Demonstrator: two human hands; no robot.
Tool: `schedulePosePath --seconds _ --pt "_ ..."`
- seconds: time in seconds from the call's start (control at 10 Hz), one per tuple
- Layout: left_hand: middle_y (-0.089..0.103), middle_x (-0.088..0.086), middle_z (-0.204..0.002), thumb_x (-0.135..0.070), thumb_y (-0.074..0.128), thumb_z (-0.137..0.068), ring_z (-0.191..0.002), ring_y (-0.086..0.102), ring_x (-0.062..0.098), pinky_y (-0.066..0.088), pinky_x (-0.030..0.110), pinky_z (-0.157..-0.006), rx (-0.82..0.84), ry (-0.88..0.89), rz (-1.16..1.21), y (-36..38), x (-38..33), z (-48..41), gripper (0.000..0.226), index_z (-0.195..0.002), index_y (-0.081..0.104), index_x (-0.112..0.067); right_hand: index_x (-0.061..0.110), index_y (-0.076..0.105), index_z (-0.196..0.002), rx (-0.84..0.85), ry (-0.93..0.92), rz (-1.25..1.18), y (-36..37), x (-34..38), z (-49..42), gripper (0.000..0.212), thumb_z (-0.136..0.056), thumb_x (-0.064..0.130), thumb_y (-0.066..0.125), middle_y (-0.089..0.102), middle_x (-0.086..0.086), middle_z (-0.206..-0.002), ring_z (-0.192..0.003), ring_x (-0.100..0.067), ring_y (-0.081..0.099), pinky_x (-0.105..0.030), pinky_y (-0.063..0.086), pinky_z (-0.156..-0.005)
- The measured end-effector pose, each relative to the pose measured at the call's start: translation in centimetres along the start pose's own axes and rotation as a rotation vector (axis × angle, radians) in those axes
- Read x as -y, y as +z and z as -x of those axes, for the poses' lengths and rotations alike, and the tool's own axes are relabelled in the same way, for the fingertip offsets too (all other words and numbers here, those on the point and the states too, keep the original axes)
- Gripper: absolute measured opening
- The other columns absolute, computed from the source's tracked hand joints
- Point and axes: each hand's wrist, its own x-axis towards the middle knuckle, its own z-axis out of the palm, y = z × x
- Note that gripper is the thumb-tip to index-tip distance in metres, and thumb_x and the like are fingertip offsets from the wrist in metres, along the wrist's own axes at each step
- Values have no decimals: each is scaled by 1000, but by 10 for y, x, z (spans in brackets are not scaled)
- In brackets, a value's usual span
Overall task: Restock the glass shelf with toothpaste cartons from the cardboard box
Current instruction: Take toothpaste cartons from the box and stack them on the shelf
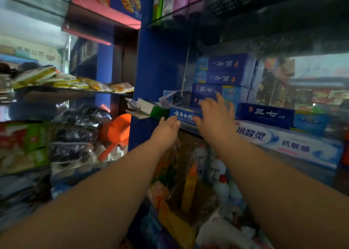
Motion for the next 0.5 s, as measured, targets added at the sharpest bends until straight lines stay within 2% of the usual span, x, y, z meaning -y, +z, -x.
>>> schedulePosePath --seconds 0.1,0.2,0.3,0.4,0.5 --pt "31 8 -155 -29 31 -104 -144 24 24 16 30 -116 -32 -58 60 -15 24 32 47 -146 34 -9 21 49 -131 -22 -171 -95 9 38 32 38 -95 32 49 44 0 -145 -147 -23 14 -49 12 -117" --pt "39 12 -150 -27 33 -104 -141 33 25 23 28 -115 -17 -139 68 -19 64 69 47 -143 39 -3 19 51 -130 45 -266 -171 36 68 83 35 -95 22 45 48 -3 -141 -146 -26 18 -43 18 -115" --pt "48 13 -144 -31 34 -103 -134 43 27 34 33 -111 20 -319 107 -6 101 127 45 -137 47 -6 12 53 -124 197 -252 -301 67 91 145 33 -94 22 43 54 -9 -132 -143 -28 25 -40 23 -111" --pt "43 10 -148 -31 33 -104 -137 39 24 31 27 -109 64 -437 60 22 145 187 44 -141 44 -10 12 52 -123 388 -253 -354 103 113 209 31 -93 20 49 54 -10 -130 -137 -29 34 -38 28 -108" --pt "42 14 -148 -27 29 -105 -134 43 29 35 29 -104 193 -583 48 51 179 235 43 -144 40 -13 11 52 -127 511 -216 -407 129 130 264 34 -93 17 48 54 -12 -130 -131 -29 40 -38 32 -105"
